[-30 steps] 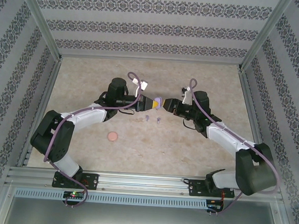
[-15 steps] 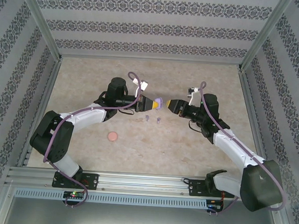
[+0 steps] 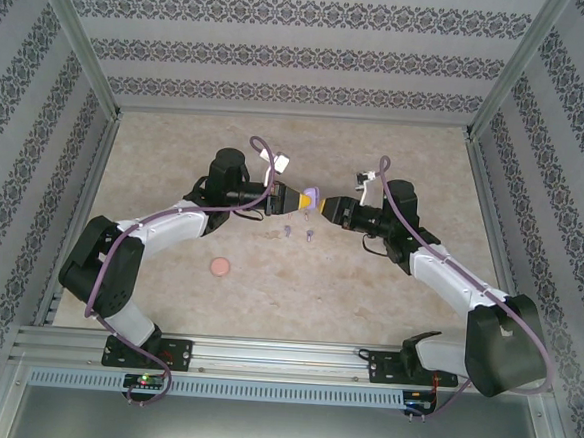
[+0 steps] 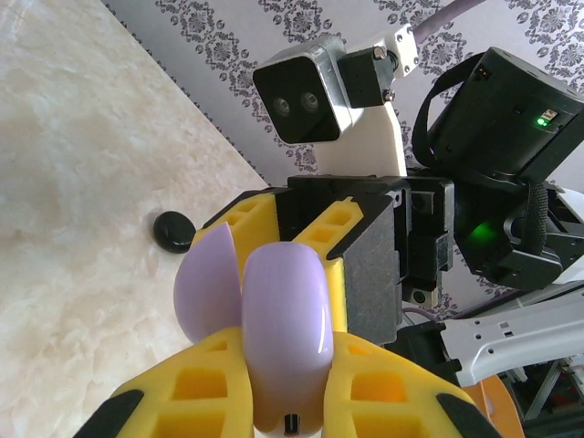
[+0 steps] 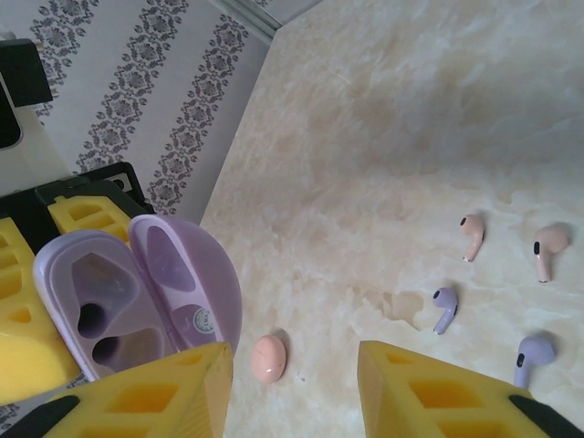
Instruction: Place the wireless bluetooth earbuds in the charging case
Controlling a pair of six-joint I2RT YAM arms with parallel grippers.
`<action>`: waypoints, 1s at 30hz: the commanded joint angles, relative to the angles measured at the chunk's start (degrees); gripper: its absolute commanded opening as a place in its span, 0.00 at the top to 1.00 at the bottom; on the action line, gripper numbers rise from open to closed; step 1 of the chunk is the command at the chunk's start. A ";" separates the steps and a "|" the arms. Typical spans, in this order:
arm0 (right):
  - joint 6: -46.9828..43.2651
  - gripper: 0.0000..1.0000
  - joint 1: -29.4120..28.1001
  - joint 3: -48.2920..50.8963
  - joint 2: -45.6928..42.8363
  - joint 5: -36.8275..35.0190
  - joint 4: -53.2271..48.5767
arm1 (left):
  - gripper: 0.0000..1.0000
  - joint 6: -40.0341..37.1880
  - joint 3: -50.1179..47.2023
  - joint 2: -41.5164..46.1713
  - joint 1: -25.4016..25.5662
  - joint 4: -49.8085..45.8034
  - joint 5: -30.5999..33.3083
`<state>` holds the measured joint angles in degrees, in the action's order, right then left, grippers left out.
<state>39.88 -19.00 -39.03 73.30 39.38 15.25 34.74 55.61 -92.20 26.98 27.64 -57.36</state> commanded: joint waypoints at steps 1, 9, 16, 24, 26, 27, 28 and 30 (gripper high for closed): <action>-1.25 0.59 -1.09 -2.11 0.62 0.99 2.07 | 1.00 0.00 1.87 -0.44 0.73 2.86 -2.22; -1.27 0.62 -1.01 -2.20 -0.46 1.05 1.40 | 1.00 -0.97 2.13 -0.67 0.81 1.57 -2.34; -1.63 0.64 1.18 0.35 -5.26 0.80 -1.49 | 1.00 -1.43 2.32 -0.67 0.80 0.81 -2.33; -1.12 0.64 1.39 0.67 -5.77 2.16 -0.84 | 1.00 -1.43 3.10 -0.78 0.81 0.40 -2.96; -1.21 0.64 1.10 0.21 -5.17 2.14 -0.77 | 1.00 -1.37 3.32 -0.97 0.81 0.41 -2.94; -1.16 0.64 0.92 -0.10 -4.81 2.15 -0.60 | 1.00 -1.34 3.47 -1.03 0.84 0.42 -2.98; -1.21 0.64 0.82 -0.32 -4.50 2.13 -0.51 | 1.00 -1.27 3.56 -1.11 0.79 0.40 -3.02; -1.20 0.64 0.40 -0.90 -3.79 2.08 -0.35 | 1.00 -1.27 3.80 -1.24 0.88 0.40 -3.10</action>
<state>39.86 -17.89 -38.83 68.53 40.21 13.61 34.68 57.41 -92.79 27.38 27.42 -58.72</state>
